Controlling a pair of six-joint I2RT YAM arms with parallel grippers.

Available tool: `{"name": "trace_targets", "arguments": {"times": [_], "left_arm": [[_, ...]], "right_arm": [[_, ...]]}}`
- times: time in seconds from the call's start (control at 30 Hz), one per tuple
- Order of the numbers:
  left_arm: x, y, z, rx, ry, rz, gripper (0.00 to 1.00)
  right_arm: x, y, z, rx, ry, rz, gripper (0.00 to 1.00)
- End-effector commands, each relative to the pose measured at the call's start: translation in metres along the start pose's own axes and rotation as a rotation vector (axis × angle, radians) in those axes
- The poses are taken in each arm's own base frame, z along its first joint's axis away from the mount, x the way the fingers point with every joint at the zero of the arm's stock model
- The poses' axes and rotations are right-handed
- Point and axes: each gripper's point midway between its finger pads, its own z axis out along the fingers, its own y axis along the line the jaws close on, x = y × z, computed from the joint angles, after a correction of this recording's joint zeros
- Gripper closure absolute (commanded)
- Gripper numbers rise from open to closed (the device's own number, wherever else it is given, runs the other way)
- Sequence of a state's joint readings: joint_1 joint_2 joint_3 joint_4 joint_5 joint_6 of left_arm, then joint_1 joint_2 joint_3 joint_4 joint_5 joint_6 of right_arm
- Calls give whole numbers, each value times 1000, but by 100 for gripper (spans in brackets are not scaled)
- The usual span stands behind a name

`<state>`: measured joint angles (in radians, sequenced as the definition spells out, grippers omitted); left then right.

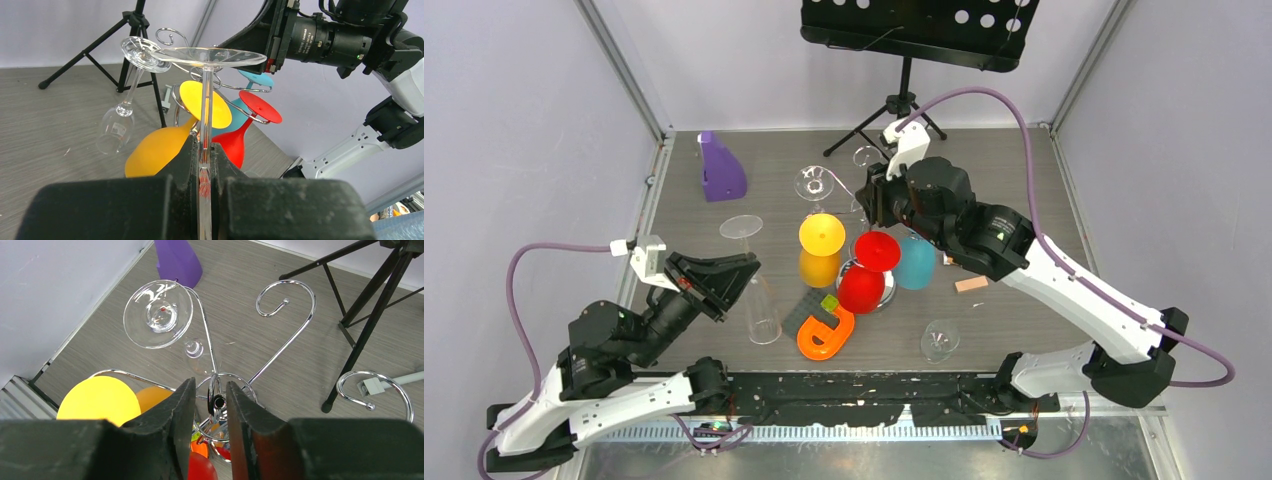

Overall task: Place the wine glass upside down on the wine glass rack
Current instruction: Turn the wine glass upside down at the wine rack.

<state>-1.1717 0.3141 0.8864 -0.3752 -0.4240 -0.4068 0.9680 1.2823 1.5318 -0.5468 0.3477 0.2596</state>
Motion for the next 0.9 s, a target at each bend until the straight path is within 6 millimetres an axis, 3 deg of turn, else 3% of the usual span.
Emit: {"name": "trace_targets", "arguments": {"times": [0.0,0.53,0.87], "left_arm": [[-5,1,-2,-1,-28,-5,100],[2,5,-7,5,-31,-31,100],[7,6,-5,0,-26,-31,100]], "right_arm": [[-25,2,-1,8,-80,7,66],[-15,0,16,33,-66,-52,73],[-5,-4,15,38,-42,-83,76]]}}
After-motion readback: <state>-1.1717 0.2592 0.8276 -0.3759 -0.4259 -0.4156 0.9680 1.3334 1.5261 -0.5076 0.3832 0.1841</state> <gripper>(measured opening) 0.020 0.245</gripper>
